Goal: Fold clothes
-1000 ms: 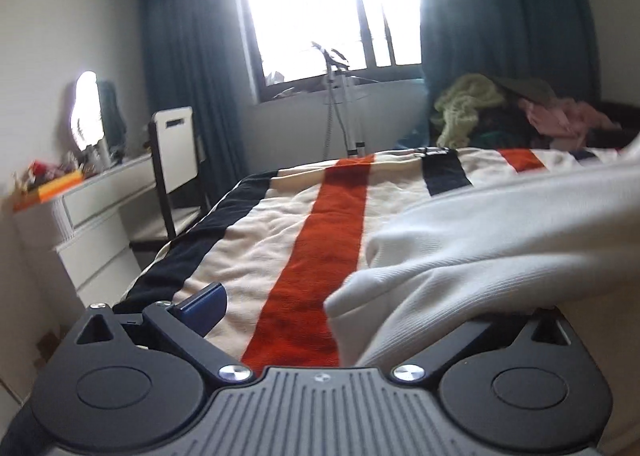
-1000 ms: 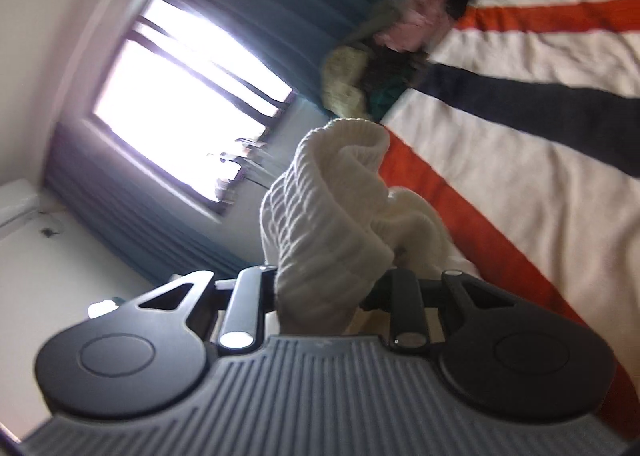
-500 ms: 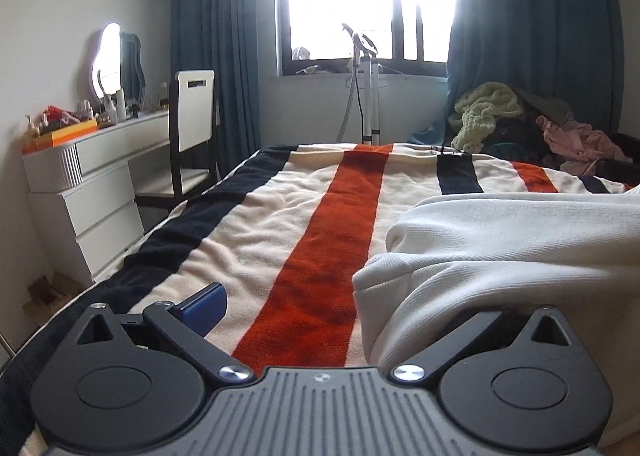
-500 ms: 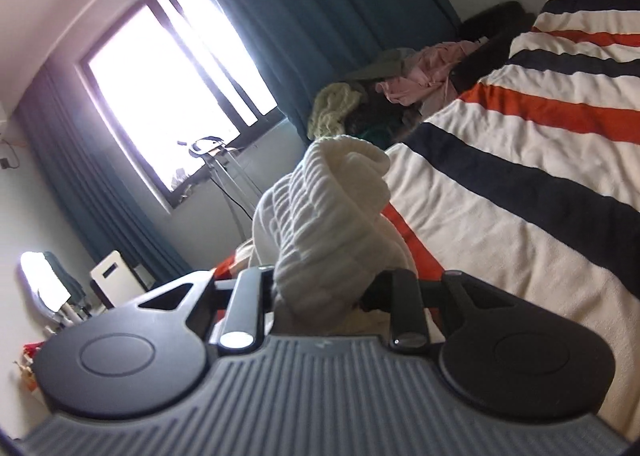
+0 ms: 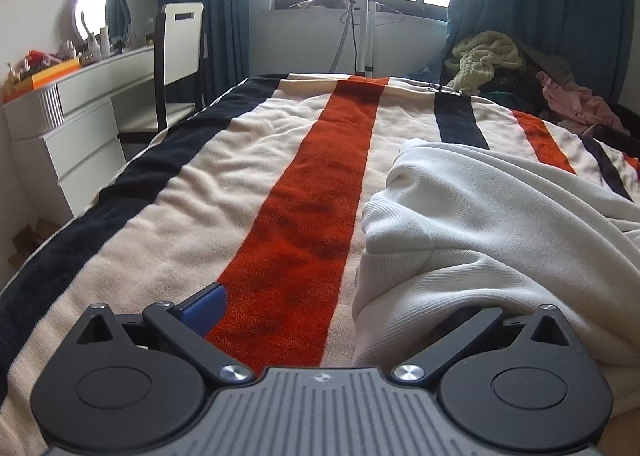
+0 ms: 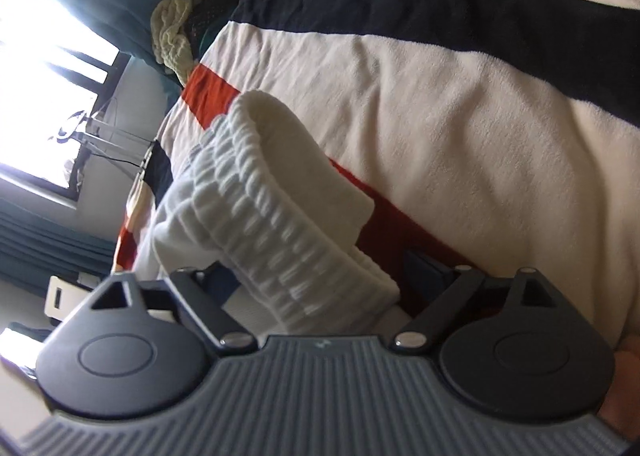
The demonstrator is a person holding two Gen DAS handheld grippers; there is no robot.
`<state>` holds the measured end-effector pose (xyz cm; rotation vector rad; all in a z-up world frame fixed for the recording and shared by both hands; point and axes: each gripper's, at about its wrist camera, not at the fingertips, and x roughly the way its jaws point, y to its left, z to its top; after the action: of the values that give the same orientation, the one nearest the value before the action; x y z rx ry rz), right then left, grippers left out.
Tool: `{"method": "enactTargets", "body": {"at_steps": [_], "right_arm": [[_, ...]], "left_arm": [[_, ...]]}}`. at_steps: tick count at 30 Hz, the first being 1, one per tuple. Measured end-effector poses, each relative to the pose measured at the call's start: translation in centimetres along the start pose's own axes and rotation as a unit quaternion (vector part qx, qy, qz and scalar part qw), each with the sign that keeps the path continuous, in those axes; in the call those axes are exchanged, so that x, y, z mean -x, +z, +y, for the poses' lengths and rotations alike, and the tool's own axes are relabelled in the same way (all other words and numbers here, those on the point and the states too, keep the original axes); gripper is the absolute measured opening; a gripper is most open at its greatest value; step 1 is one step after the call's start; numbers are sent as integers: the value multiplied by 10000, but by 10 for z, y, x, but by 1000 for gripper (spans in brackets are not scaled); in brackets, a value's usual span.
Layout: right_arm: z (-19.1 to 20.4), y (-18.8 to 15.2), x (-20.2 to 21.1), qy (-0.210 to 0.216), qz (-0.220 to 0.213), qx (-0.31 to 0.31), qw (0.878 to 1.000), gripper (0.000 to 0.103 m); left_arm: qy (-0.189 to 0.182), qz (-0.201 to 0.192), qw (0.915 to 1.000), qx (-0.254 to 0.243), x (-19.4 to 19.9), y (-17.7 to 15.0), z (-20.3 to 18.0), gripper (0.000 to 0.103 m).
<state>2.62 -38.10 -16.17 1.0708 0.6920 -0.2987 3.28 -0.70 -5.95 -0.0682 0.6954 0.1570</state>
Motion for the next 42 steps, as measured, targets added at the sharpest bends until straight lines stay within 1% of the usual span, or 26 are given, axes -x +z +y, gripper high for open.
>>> {"method": "enactTargets", "body": {"at_steps": [1,2,5,8,10,11,13,14,15,16,17,19,21,23,26,27,29,31,32,34,35,38,40,42], "right_arm": [[0,-1,-4,30,30,-28,10000,98],[2,-1,-6,100,70,-82,9999,103],[6,1,-10,752,289,-244,9965,103],[8,-2,-1,1569,169,-475,9863,103],[7,-1,4,1864,17,-607,9806,103],[9,-1,4,1902,-10,-602,9799,103],[17,-2,3,1749,-7,-376,9839,103],[22,-3,1,1571,11,-170,9874,96],[27,-5,0,1276,33,73,9918,80],[32,-6,-2,987,54,307,9946,72],[33,-8,-4,827,82,403,9957,60],[35,-11,-8,516,134,587,9969,52],[34,-11,-5,511,38,539,9972,42],[38,-11,1,507,-109,669,9964,38],[42,-12,6,520,-238,807,9951,37],[40,-11,7,535,-229,763,9954,37],[36,-10,9,566,-211,674,9959,37],[32,-9,9,577,-168,545,9967,37],[30,-9,9,579,-148,490,9970,38],[29,-10,9,567,-108,416,9975,38],[29,-10,9,568,-94,384,9976,38],[29,-10,9,562,-90,389,9976,38],[29,-11,9,560,-88,391,9976,38],[27,-11,9,559,-85,383,9977,38]], "left_arm": [[-16,37,10000,61,-1,0,2,103],[-33,73,9999,121,-3,1,4,103],[-45,195,9994,293,-7,0,9,103],[-50,304,9986,431,-11,1,13,103],[-78,417,9980,464,-15,1,13,103],[-77,443,9979,462,-17,0,13,103],[-77,467,9978,457,-18,0,13,103],[-83,469,9978,454,-18,0,13,103],[-85,468,9979,450,-18,0,13,103],[-85,468,9979,445,-18,0,12,103],[-85,471,9979,433,-18,0,12,103],[-95,480,9980,401,-17,0,10,103],[-124,482,9981,370,-16,1,8,103],[-237,587,9976,269,-17,1,5,103],[-364,824,9958,147,-16,1,3,102],[-459,814,9954,212,-11,3,6,100],[-831,597,9932,557,7,8,20,100],[-1253,391,9871,916,24,11,35,103],[-1467,268,9828,1086,31,11,42,103],[-1838,186,9727,1406,32,14,51,103],[-1965,247,9669,1606,26,17,54,103],[-2090,512,9524,2160,-8,22,60,103],[-2256,794,9395,2453,-36,24,61,103],[-2446,960,9280,2641,-55,23,59,103]]}}
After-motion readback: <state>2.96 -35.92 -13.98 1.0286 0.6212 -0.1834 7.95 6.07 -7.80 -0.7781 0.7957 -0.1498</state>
